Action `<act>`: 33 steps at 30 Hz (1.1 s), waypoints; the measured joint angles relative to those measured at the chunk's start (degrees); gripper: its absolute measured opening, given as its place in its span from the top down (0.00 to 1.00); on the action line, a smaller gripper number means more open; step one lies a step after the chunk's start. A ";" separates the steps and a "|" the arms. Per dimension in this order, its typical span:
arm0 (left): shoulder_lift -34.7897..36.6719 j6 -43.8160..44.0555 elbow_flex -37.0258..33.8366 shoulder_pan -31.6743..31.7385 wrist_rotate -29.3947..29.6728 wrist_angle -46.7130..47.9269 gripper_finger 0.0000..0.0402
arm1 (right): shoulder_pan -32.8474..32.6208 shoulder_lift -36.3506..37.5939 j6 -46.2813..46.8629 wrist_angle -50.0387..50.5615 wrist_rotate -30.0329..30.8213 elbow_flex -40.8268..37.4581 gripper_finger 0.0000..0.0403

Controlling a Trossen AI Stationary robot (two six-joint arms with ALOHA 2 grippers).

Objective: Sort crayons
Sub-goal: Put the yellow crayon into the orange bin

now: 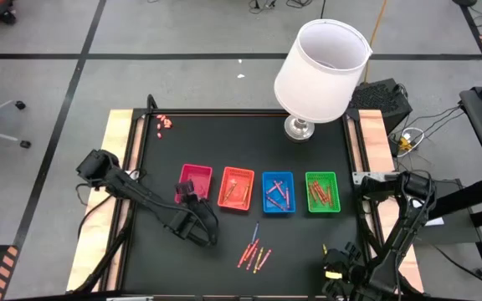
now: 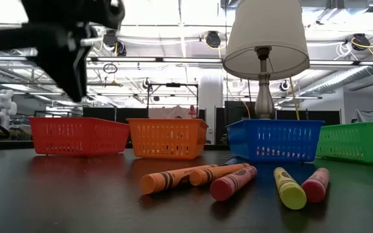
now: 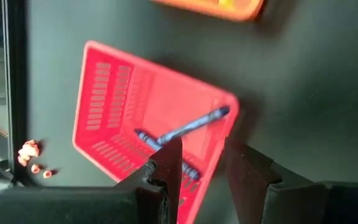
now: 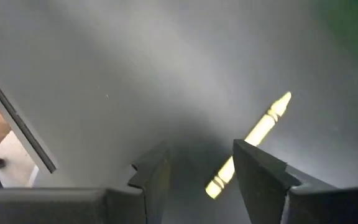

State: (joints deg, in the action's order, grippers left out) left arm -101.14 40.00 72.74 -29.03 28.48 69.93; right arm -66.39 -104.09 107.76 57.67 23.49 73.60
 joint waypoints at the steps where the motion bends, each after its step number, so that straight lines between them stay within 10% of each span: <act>1: 0.00 0.09 1.00 -0.26 0.01 -0.01 0.72 | 0.00 0.00 0.62 0.07 -1.07 0.00 0.61; 33: 0.00 0.73 5.38 -20.57 30.11 -35.13 0.72 | 3.87 -7.28 5.52 2.77 -11.06 0.17 0.73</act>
State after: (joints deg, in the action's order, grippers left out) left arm -101.14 40.72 78.12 -49.61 58.59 34.79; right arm -62.52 -111.37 113.27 60.43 12.43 73.78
